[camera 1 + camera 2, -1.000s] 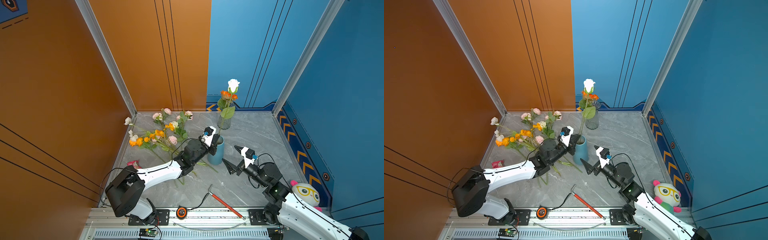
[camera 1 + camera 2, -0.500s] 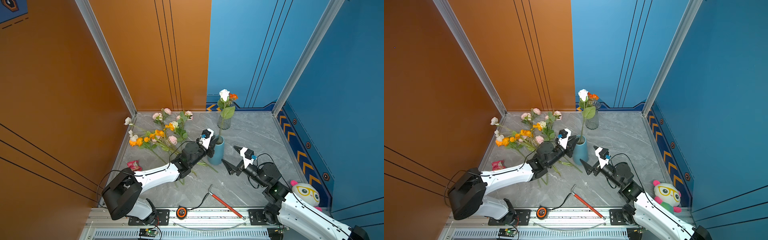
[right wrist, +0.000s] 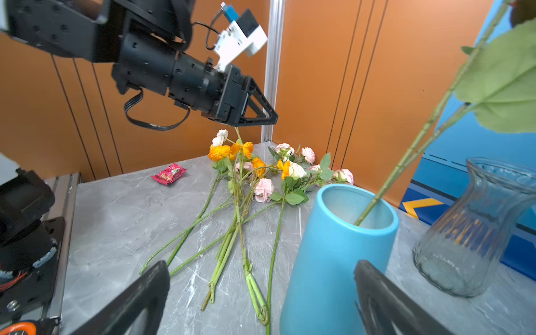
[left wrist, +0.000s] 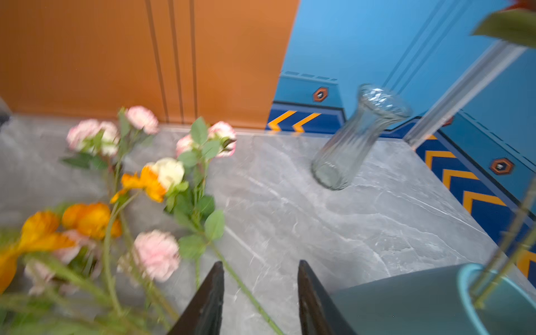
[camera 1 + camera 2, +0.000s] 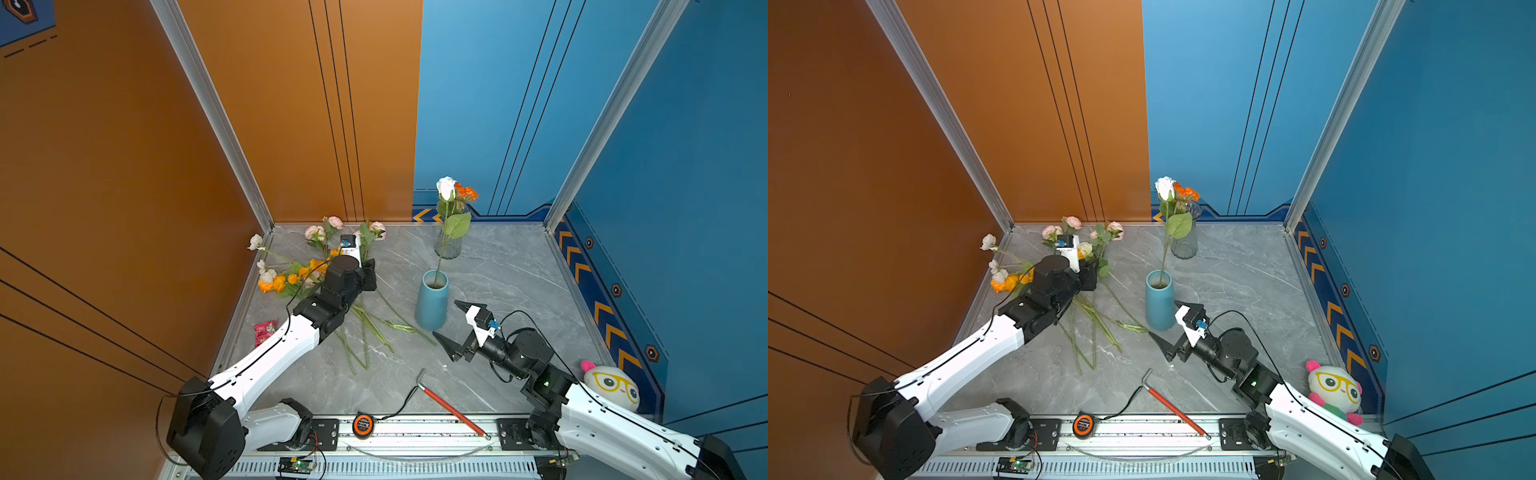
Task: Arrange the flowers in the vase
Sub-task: 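Release the white flower and reach the left gripper back to the flower pile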
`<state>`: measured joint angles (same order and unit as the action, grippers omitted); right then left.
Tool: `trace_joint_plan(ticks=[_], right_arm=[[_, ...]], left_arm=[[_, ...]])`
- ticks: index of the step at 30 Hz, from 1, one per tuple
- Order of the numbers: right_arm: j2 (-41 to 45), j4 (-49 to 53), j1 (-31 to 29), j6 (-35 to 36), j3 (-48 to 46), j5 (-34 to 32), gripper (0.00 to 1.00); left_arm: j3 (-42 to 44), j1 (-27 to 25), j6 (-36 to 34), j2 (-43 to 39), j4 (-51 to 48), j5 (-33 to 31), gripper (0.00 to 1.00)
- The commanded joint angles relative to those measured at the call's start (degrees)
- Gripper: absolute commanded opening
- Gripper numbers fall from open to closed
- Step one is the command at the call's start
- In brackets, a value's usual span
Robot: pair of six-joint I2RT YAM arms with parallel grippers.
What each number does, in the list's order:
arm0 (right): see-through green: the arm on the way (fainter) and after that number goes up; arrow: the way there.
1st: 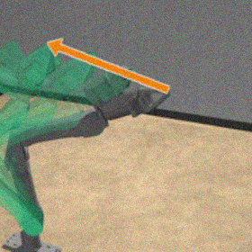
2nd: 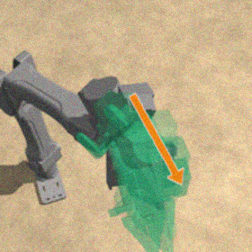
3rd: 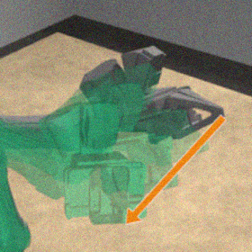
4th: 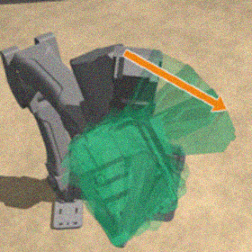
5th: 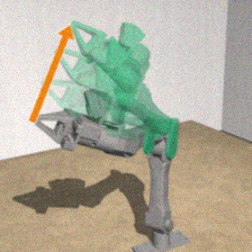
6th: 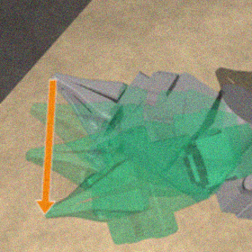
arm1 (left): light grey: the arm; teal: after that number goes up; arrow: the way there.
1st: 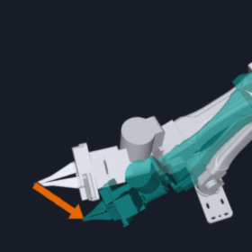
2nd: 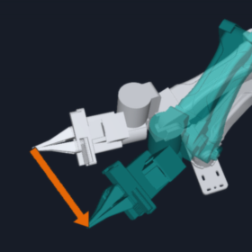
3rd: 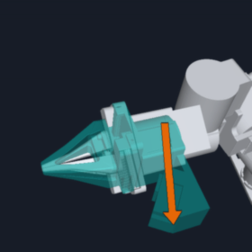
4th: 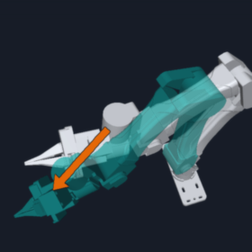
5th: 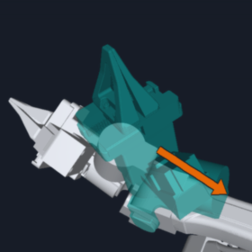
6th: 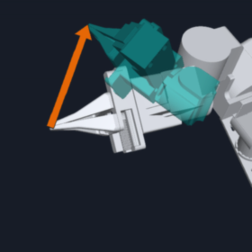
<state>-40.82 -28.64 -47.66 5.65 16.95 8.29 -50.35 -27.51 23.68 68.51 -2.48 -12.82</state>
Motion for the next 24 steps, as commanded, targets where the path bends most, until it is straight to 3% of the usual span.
trace_joint_plan(ticks=[1,4,7,12,24], right_arm=[[-1.2,0.8,-3.0,5.2,1.3,-3.1,1.0],[-3.4,0.8,-4.5,6.1,1.9,-1.4,1.0],[-6.3,0.9,-5.9,6.9,2.8,0.2,1.0],[-11.0,0.1,-7.7,7.3,4.0,0.8,1.0],[-12.4,0.7,-7.7,7.4,4.6,0.6,1.0]], left_arm=[[4.6,3.0,10.1,-1.0,-11.9,7.9,0.39],[8.6,5.7,14.6,-0.7,-9.7,13.0,0.37],[13.3,8.8,20.6,0.1,-1.5,19.3,0.32],[16.4,9.2,27.0,5.3,8.9,26.5,0.31],[18.8,6.1,34.5,11.0,15.3,23.4,0.26]])
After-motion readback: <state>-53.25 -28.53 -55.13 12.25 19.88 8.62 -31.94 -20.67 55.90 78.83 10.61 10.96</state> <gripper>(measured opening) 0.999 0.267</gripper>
